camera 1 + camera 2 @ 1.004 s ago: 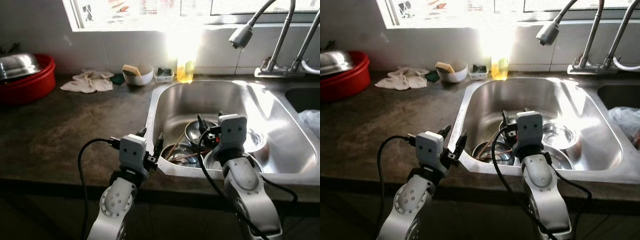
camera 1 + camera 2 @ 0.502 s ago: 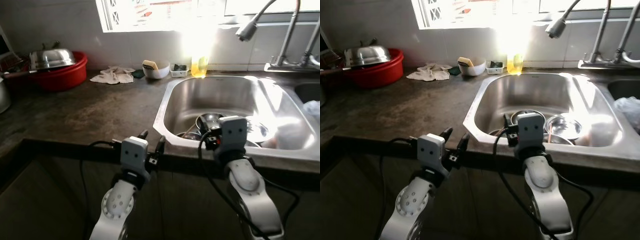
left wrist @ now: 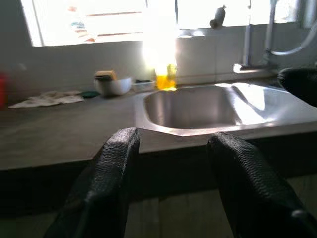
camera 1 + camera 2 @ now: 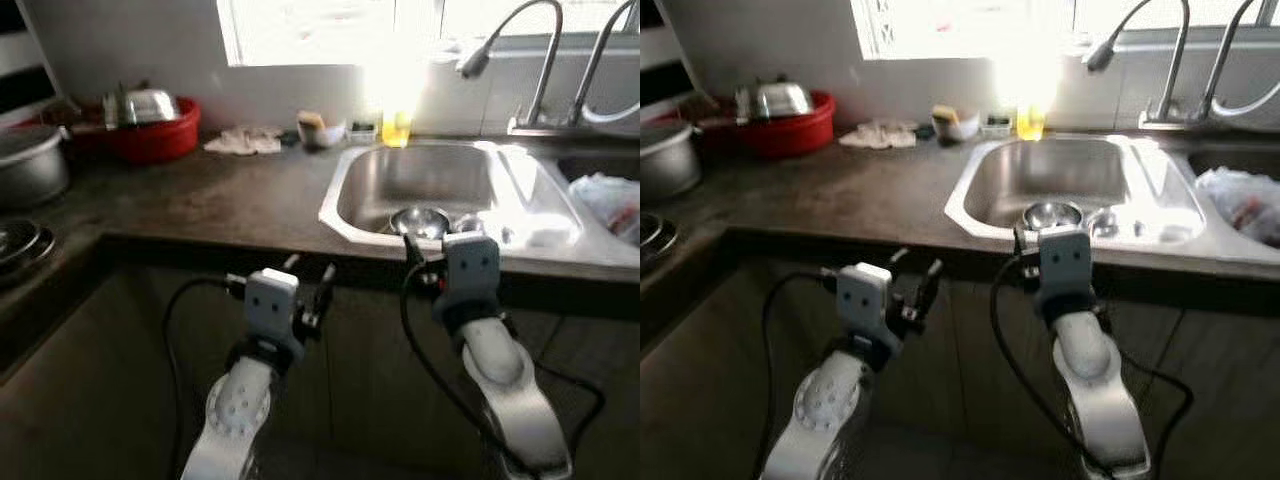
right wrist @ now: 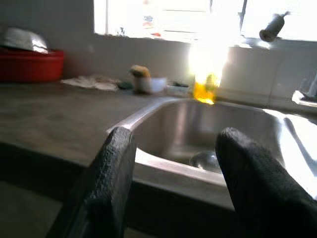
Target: Kitchen organization
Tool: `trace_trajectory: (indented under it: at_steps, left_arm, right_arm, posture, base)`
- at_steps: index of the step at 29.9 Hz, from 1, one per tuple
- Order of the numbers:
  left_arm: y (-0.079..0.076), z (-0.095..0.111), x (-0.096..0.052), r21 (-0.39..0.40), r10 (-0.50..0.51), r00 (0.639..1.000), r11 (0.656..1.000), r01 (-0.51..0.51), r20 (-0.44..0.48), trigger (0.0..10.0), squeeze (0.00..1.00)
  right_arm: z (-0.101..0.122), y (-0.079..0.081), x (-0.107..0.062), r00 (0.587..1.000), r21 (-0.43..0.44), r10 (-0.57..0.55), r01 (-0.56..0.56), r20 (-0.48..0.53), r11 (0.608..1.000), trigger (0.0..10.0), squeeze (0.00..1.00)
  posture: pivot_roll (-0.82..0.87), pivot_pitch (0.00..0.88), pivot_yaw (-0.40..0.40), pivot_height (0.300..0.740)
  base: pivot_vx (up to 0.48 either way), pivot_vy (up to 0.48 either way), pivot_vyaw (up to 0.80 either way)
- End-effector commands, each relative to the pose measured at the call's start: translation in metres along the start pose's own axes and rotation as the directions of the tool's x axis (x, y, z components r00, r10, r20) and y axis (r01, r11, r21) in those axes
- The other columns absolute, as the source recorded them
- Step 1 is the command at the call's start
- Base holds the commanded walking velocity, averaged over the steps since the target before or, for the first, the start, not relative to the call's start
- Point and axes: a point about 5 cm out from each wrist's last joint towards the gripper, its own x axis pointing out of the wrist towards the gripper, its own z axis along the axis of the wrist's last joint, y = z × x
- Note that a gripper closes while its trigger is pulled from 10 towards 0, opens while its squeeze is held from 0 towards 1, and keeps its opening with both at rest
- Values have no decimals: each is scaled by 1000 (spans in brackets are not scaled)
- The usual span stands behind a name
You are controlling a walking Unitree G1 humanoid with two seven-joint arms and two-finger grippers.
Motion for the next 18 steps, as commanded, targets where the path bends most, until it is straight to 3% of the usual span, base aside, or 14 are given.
trace_trajectory:
  at_steps: [1, 6, 18]
  left_arm:
    - [0, 2, 2, 9, 12, 1000, 1000, -12, 3, 10000, 0]
    - [0, 2, 2, 15, 12, 1000, 1000, -12, 3, 10000, 0]
    - [2, 2, 3, 3, 34, 999, 999, -34, 0, 10000, 0]
  right_arm:
    - [6, 0, 2, 1000, -14, 9, -9, 18, 1000, 10000, 0]
    - [6, 1, 2, 1000, -14, 14, -13, 17, 1000, 10000, 0]
    - [4, 1, 3, 1000, -16, 18, -18, 8, 1000, 10000, 0]
  posture:
    - [66, 0, 11, 740]
    - [68, 0, 11, 740]
    - [74, 0, 2, 740]
  base:
    - [0, 0, 800]
    - [228, 0, 800]
    - [383, 0, 800]
